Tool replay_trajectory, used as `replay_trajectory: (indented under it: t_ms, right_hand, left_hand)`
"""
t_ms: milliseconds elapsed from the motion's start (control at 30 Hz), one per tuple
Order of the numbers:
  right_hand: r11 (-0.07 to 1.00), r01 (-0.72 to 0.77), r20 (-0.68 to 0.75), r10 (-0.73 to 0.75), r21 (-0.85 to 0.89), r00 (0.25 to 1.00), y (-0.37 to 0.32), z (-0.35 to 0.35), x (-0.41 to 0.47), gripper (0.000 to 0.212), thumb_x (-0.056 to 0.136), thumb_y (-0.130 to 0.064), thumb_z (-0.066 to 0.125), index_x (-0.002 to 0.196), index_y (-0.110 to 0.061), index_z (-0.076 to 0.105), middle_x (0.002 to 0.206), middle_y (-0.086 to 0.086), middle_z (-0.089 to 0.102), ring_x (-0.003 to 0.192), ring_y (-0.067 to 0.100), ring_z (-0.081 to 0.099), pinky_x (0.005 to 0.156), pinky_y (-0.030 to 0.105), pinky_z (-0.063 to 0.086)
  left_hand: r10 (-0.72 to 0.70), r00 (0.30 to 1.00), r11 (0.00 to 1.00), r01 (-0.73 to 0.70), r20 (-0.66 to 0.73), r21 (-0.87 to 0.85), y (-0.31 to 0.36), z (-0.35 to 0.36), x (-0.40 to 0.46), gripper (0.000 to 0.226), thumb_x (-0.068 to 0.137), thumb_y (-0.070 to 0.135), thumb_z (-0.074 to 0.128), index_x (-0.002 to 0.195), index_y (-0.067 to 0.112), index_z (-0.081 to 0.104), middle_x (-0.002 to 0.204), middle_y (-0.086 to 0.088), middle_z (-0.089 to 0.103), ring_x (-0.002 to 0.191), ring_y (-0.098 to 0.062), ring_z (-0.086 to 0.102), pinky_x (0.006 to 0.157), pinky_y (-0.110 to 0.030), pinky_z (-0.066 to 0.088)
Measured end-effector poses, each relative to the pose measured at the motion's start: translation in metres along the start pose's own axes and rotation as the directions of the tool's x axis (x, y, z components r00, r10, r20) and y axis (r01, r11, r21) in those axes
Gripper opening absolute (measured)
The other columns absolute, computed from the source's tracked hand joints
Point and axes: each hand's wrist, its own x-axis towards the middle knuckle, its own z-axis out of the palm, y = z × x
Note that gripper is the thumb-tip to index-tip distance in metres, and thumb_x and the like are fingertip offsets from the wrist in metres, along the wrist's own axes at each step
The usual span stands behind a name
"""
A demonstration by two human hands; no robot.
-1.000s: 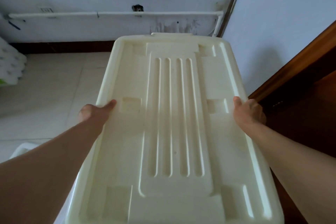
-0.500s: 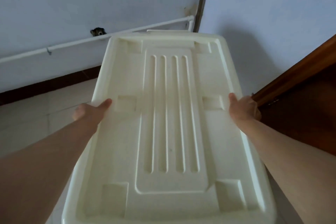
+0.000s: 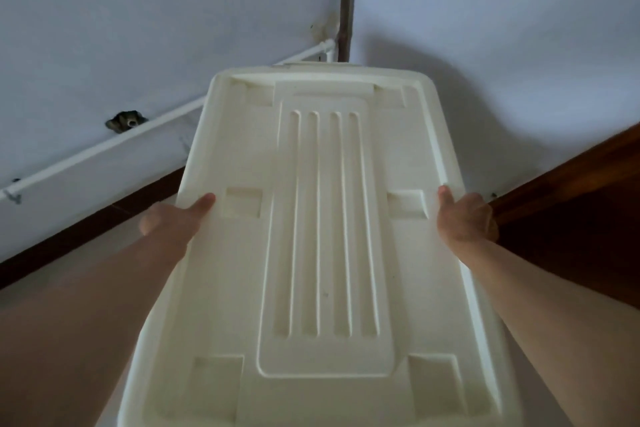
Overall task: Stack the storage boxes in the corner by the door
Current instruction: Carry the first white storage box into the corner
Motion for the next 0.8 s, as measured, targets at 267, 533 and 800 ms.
replay_trajectory:
  t_ms: [267, 533, 800]
  right_hand:
    - [0.986, -0.163, -0.058, 0.164, 0.023, 0.985, -0.039, 0.024, -0.001, 0.064, 0.095, -0.051, 0.039, 0.123, 0.006, 0.051, 0.128, 0.029, 0.054, 0.118, 0.043, 0.053, 0.095, 0.043, 0.042]
    - [0.932, -0.350, -0.134, 0.361, 0.095, 0.923, -0.063, 0.053, -0.047, 0.061, 0.095, -0.051, 0.037, 0.123, 0.002, 0.050, 0.124, 0.023, 0.058, 0.110, 0.038, 0.057, 0.089, 0.042, 0.044]
    - [0.847, -0.505, -0.114, 0.525, 0.166, 0.843, -0.057, 0.086, -0.067, 0.063, 0.096, -0.050, 0.035, 0.122, 0.006, 0.047, 0.125, 0.026, 0.055, 0.111, 0.042, 0.056, 0.089, 0.044, 0.044]
  left_hand:
    - [0.148, 0.979, 0.982, -0.162, 0.138, 0.096, 0.062, 0.002, 0.077, 0.078, 0.078, 0.056, 0.065, 0.118, -0.011, 0.055, 0.119, -0.027, 0.060, 0.110, -0.042, 0.057, 0.084, -0.043, 0.046]
    - [0.367, 0.887, 0.889, -0.423, 0.281, 0.174, 0.112, -0.011, 0.147, 0.076, 0.079, 0.058, 0.063, 0.122, -0.004, 0.057, 0.120, -0.025, 0.062, 0.111, -0.040, 0.059, 0.097, -0.044, 0.047]
    - [0.454, 0.824, 0.806, -0.542, 0.339, 0.239, 0.139, 0.007, 0.167, 0.077, 0.080, 0.055, 0.064, 0.125, -0.007, 0.054, 0.123, -0.028, 0.060, 0.115, -0.042, 0.057, 0.094, -0.044, 0.045]
